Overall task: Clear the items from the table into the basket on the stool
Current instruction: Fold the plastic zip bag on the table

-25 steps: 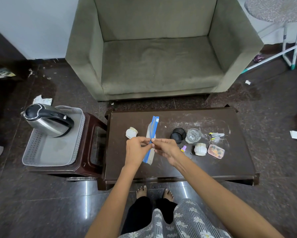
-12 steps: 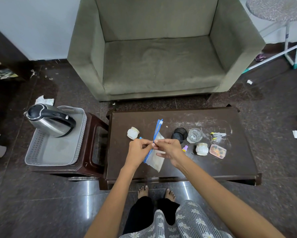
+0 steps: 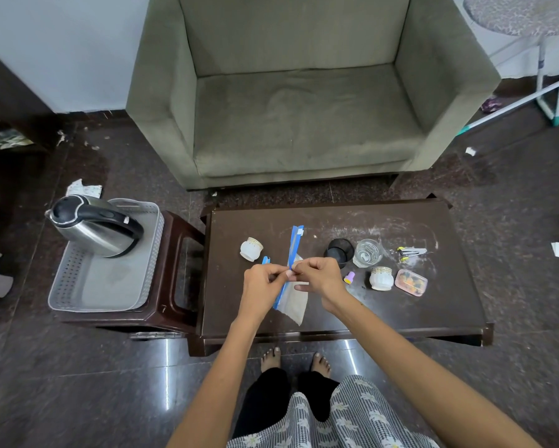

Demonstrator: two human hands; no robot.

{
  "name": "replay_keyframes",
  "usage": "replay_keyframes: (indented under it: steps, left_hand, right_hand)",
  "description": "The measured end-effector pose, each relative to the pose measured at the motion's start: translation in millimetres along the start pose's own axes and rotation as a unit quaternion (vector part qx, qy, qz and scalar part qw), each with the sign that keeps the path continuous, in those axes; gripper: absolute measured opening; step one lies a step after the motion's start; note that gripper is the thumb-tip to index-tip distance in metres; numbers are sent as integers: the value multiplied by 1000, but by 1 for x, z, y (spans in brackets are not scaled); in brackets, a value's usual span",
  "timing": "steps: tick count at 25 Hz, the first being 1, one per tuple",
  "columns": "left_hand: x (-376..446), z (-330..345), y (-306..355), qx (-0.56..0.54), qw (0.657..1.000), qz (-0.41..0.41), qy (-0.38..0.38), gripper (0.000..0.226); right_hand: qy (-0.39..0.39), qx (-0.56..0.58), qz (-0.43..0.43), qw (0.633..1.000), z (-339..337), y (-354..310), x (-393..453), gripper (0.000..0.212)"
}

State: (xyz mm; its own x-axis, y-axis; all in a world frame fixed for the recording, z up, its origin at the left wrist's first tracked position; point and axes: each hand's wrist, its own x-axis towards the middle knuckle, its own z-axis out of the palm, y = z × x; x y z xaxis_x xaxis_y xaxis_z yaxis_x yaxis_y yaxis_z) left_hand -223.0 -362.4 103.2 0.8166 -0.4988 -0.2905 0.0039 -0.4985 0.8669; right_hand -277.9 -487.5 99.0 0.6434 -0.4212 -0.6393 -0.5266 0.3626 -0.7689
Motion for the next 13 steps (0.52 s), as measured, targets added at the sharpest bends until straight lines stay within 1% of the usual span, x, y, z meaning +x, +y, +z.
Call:
replay_keyframes:
  steps: [4,8,13]
  left_hand:
    - [1,-3,-1,-12,1000,-7,-6,13]
    - [0,-3,2,-17,1000,-5,-5,13]
    - [-1,0,1,-23,1000,-18,5,13]
  right_hand:
    - [-14,23,-1,1000,-1,2,-1,13]
    - [6,-5,-19,1000,4,-1,-1,13]
    - [27,-78,-42,996,12,-6,1,29]
